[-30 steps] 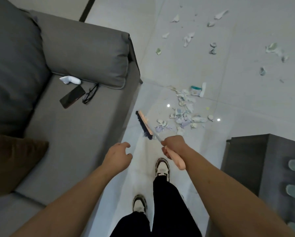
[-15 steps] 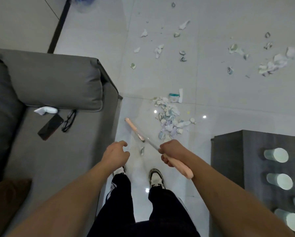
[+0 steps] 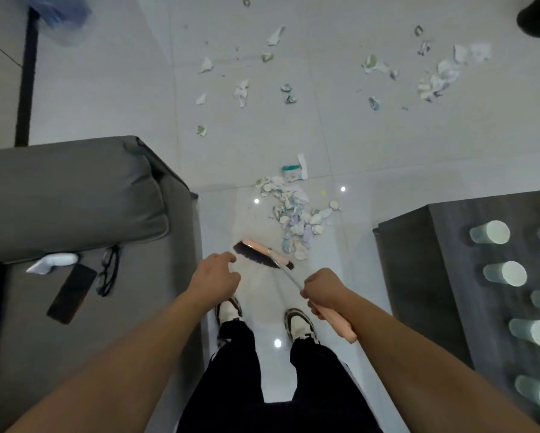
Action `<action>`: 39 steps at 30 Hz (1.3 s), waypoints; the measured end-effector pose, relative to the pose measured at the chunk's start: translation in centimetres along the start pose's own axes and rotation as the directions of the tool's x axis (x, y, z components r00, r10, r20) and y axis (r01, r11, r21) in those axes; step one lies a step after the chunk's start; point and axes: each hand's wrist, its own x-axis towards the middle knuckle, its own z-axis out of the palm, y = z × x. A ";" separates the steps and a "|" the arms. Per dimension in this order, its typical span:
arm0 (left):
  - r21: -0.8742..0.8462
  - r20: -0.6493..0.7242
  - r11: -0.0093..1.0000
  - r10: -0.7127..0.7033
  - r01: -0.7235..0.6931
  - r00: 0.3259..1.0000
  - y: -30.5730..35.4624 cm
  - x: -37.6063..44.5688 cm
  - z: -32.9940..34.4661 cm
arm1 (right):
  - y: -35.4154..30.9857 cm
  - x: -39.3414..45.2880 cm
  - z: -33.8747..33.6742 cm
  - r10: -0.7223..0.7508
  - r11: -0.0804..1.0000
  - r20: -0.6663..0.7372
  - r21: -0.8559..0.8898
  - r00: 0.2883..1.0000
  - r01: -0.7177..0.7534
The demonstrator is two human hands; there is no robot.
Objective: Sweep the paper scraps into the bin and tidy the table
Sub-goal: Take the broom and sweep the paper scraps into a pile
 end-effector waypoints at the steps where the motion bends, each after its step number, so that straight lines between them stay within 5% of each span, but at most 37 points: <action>1: 0.006 0.003 1.000 0.021 -0.021 1.000 -0.3 0.4 -0.5 | -0.2 0.1 0.5 -0.012 1.000 -0.021 0.015 1.000 0.013; 6: 0.067 0.039 0.994 0.083 -0.085 0.996 -1.7 2.0 -3.3 | -1.4 0.0 3.3 -0.084 0.990 -0.135 0.102 0.987 0.098; 11: 0.091 0.089 0.986 0.132 -0.140 0.987 -1.5 3.4 -5.8 | -3.8 -2.2 4.7 -0.029 0.905 -0.172 0.414 0.985 0.099; 16: 0.105 0.088 0.968 0.221 -0.230 0.971 -0.1 4.4 -7.5 | -5.5 -3.7 5.4 0.094 0.686 -0.252 0.717 0.963 0.120; 26: 0.170 0.150 0.952 0.231 -0.255 0.961 0.0 6.9 -9.0 | -4.2 -0.9 4.5 0.350 0.158 -0.060 0.987 0.935 0.004; 35: 0.226 0.152 0.955 0.159 -0.191 0.976 0.6 12.9 -12.5 | -14.4 3.5 3.7 -0.089 -0.171 0.216 0.958 0.972 -0.228; 39: 0.279 0.118 0.946 0.139 -0.167 0.983 2.0 16.2 -15.3 | -18.6 6.7 0.2 -0.212 -0.165 0.279 0.934 0.937 -0.316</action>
